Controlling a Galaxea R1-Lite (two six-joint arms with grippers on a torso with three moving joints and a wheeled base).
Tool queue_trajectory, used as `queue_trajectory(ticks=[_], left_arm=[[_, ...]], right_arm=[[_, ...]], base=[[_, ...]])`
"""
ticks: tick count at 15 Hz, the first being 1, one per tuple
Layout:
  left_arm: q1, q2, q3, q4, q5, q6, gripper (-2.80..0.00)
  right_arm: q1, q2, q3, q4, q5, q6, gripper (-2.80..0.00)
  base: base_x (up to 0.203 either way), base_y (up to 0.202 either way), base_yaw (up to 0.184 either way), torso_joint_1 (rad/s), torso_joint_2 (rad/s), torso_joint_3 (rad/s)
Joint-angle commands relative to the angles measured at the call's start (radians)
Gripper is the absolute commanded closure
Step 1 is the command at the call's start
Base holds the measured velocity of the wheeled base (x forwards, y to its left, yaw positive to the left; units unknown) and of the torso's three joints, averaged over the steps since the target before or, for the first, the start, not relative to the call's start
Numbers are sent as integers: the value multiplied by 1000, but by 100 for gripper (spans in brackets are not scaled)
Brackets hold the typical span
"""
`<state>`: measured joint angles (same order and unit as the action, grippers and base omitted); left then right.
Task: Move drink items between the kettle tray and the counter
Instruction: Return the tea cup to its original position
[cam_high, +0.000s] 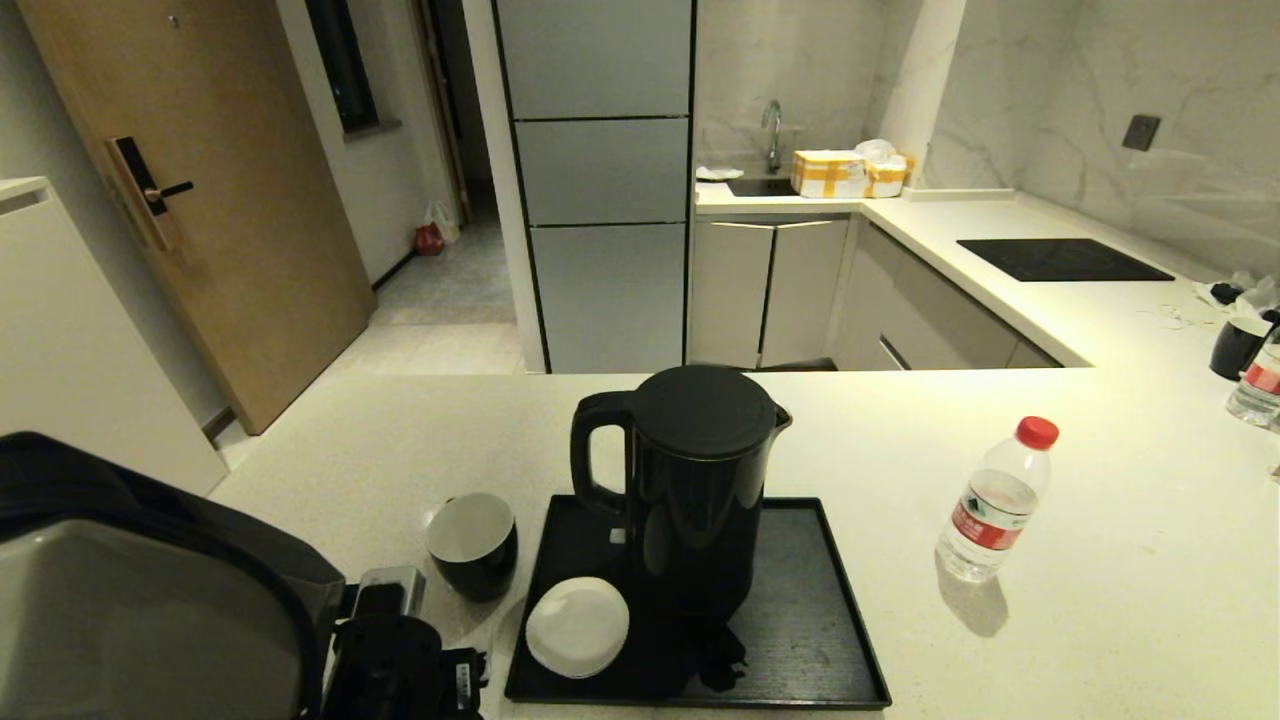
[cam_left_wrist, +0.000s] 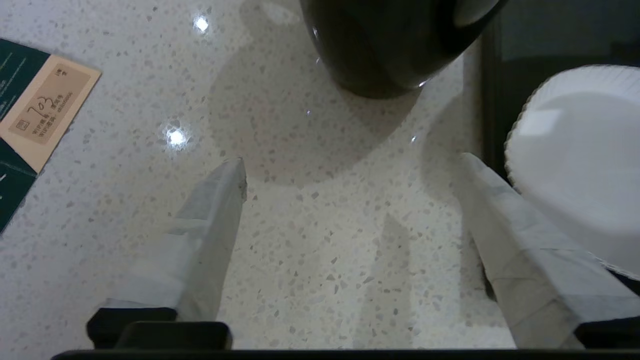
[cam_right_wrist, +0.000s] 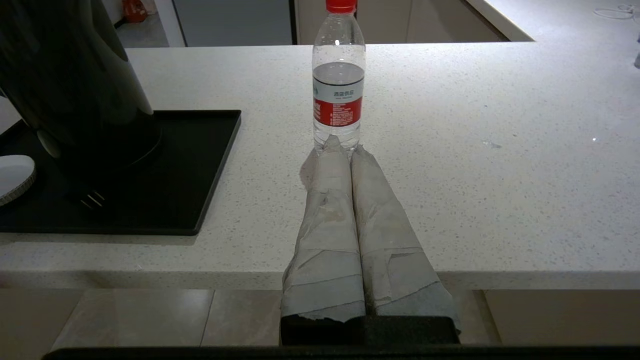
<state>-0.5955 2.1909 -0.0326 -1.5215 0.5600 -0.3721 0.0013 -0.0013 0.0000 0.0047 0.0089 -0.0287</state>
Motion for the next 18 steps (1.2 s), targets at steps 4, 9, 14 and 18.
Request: queue_trajectory(ticks=[4, 9, 14, 18], left_arm=[[-73, -57, 20, -9, 48, 11, -280], [-72, -57, -72, -9, 60, 61, -280], [-13, 16, -152, -9, 56, 96, -280], [9, 31, -159, -9, 58, 99, -280]], right_arm=[[2, 1, 0, 0, 0, 0, 0], [0, 1, 0, 0, 0, 0, 0], [2, 1, 0, 0, 0, 0, 0], [2, 1, 0, 0, 0, 0, 0]], base=[[0, 0, 0, 0, 0, 0], [0, 0, 0, 0, 0, 0], [0, 0, 0, 0, 0, 0], [0, 0, 0, 0, 0, 0]])
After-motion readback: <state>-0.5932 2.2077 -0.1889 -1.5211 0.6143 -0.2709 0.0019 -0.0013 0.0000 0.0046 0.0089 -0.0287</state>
